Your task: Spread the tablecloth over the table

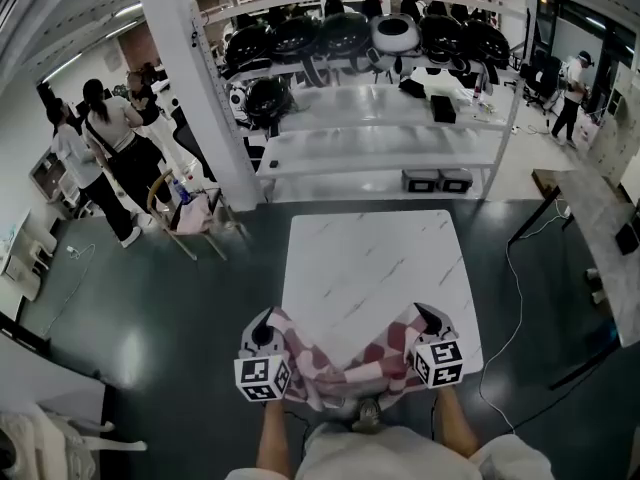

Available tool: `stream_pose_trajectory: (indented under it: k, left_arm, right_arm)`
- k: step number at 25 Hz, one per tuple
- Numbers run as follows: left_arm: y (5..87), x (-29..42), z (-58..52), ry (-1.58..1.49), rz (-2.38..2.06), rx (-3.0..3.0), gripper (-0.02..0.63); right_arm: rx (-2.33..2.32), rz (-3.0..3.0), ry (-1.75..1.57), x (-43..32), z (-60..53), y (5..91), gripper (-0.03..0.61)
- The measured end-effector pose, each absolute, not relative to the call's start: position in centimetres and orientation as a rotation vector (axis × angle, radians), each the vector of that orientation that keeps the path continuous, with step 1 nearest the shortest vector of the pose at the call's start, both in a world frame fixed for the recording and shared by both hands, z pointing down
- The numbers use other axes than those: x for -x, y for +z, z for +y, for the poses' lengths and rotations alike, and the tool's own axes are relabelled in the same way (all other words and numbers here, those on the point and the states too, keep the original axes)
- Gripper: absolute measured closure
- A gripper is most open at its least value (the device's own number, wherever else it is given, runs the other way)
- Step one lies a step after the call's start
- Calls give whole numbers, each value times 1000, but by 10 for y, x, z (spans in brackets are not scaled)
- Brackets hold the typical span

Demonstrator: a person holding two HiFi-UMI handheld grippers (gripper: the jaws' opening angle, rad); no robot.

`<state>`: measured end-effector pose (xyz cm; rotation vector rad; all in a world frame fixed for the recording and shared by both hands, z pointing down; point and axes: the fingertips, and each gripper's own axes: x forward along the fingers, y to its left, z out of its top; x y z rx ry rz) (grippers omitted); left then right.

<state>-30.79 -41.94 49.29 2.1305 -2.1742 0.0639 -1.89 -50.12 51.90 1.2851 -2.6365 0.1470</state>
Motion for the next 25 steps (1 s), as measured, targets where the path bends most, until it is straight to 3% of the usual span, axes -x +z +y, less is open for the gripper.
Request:
stream_pose_trajectory:
  k: [10, 25]
  left_arm:
    - [491, 382, -368, 6, -2286, -1998, 584]
    - [473, 570, -139, -74, -2772, -1378, 584]
  right_arm:
    - [-1098, -2695, 110, 108, -484, 514, 561]
    - [-375, -2903, -45, 379, -365, 500, 561]
